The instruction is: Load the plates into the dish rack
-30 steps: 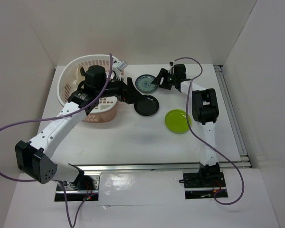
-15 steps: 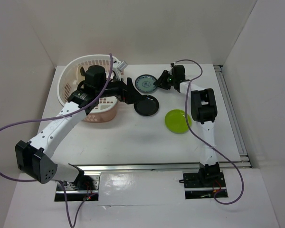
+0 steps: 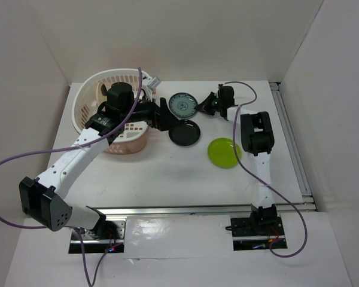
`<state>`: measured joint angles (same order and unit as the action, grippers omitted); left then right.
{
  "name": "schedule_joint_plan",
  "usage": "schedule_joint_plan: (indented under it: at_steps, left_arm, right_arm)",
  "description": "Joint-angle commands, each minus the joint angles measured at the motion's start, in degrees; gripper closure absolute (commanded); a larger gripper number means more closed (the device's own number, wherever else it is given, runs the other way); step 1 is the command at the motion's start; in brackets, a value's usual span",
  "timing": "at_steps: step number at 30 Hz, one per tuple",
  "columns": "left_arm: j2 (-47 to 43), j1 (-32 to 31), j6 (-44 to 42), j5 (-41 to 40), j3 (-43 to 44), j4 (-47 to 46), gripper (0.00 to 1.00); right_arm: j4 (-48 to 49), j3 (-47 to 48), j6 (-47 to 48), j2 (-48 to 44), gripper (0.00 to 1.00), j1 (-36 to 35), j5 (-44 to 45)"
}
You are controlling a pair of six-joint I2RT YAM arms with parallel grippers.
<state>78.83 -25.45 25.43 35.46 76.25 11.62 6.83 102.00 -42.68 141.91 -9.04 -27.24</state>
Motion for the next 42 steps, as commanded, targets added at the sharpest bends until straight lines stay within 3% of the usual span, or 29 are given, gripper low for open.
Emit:
schedule_joint_plan:
  at_steps: [1, 5, 8, 20, 27, 33, 42]
  left_arm:
    - [-1.5, 0.0, -1.8, 0.0, 1.1, -1.2, 0.00]
    - [-0.9, 0.0, -1.3, -1.7, 1.7, -1.2, 0.00]
    - [-0.3, 0.0, -1.3, -4.9, 3.0, 0.2, 0.00]
    - [5.8, -0.6, -1.3, -12.0, 9.9, 4.5, 0.00]
    - [9.8, -0.6, -5.0, -18.1, 15.8, 7.0, 0.00]
    - [12.5, -0.6, -6.2, -20.5, 18.9, 7.5, 0.00]
    - [13.6, -0.6, -6.2, -20.0, 20.1, 7.5, 0.09]
  right_arm:
    - [-2.5, -6.6, -1.3, 0.0, 1.00, 0.9, 2.8]
    - [10.7, -12.5, -6.0, -8.3, 1.00, 1.6, 1.5]
    - [12.3, -12.1, -5.1, -12.2, 1.00, 2.2, 0.1]
    - [2.1, -13.2, 5.1, -30.4, 1.00, 2.7, 0.1]
    - [-2.1, -19.5, 11.6, -43.9, 1.00, 1.4, -4.8]
    - [-7.2, -20.0, 15.9, -46.7, 1.00, 0.9, -10.5]
    - [-7.2, -22.5, 17.5, -51.8, 1.00, 0.9, -16.9]
